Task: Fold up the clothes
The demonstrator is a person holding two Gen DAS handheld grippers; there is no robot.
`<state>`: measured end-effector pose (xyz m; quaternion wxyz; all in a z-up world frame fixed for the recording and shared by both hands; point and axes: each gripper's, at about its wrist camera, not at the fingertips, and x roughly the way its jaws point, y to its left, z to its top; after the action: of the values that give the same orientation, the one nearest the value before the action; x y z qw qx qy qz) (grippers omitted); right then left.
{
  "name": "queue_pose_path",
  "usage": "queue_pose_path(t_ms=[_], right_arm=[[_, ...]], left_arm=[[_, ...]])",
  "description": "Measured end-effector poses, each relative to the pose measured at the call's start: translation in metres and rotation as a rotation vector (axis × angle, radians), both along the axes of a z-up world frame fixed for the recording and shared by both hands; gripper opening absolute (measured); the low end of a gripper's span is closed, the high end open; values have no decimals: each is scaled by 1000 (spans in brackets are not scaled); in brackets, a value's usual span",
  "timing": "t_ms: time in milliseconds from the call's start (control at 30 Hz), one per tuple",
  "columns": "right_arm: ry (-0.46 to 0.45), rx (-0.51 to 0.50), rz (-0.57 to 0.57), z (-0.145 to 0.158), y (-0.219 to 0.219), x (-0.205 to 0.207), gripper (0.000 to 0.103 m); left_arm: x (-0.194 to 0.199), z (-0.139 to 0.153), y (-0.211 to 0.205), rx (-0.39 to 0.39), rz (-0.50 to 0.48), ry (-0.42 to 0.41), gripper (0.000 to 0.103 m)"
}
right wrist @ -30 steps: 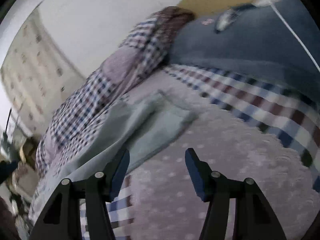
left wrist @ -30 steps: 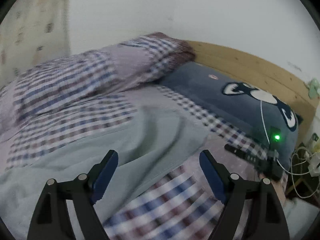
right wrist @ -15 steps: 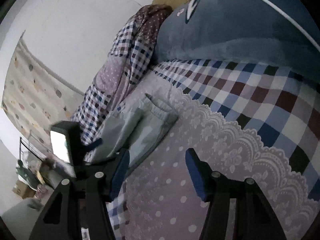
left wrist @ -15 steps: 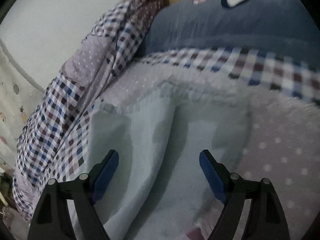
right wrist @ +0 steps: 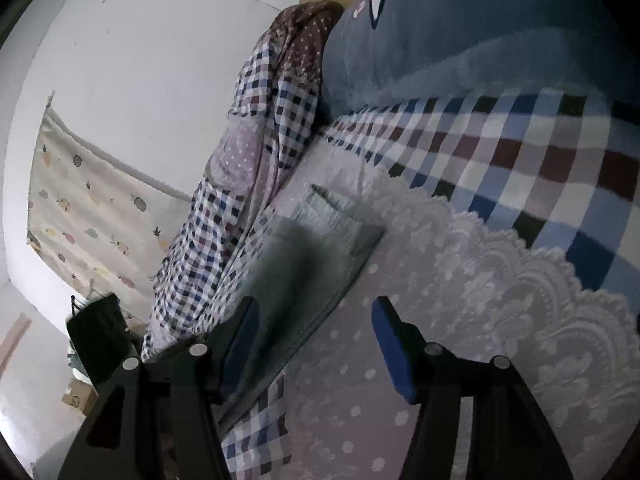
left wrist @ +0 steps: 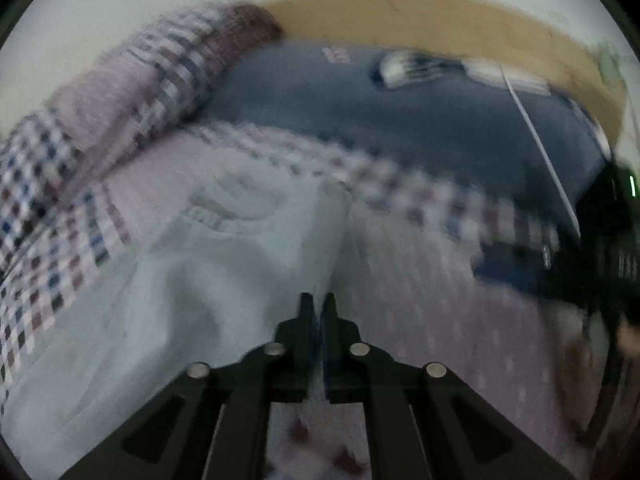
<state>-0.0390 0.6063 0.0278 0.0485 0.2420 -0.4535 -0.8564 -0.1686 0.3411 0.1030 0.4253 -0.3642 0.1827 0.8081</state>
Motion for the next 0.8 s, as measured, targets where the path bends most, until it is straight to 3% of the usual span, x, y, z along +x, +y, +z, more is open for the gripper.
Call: queue_pose_path(t_ms=[67, 133, 200, 300, 467, 700, 767, 800], right_arm=[[-5, -14, 5, -3, -3, -4, 63], [-15, 2, 10, -3, -7, -7, 63], [-19, 26, 14, -1, -11, -8, 63], [-15, 42, 26, 0, -15, -10, 64], [-6, 56, 41, -2, -22, -22, 64], [-9, 188, 112, 9, -36, -73, 64], [-33, 214, 134, 6, -42, -84, 62], [-47, 218, 148, 2, -44, -90, 61]], left_arm=[[7, -1, 1, -18, -61, -61, 25], [16, 11, -3, 18, -107, -76, 70], [15, 30, -17, 87, -108, -44, 85], [-1, 56, -41, 152, -54, 21, 86], [-69, 47, -44, 3, 129, 51, 86], [-136, -2, -16, -140, 212, -15, 84], [-144, -17, -8, -196, 202, -19, 74], [-148, -24, -4, -220, 194, -20, 62]])
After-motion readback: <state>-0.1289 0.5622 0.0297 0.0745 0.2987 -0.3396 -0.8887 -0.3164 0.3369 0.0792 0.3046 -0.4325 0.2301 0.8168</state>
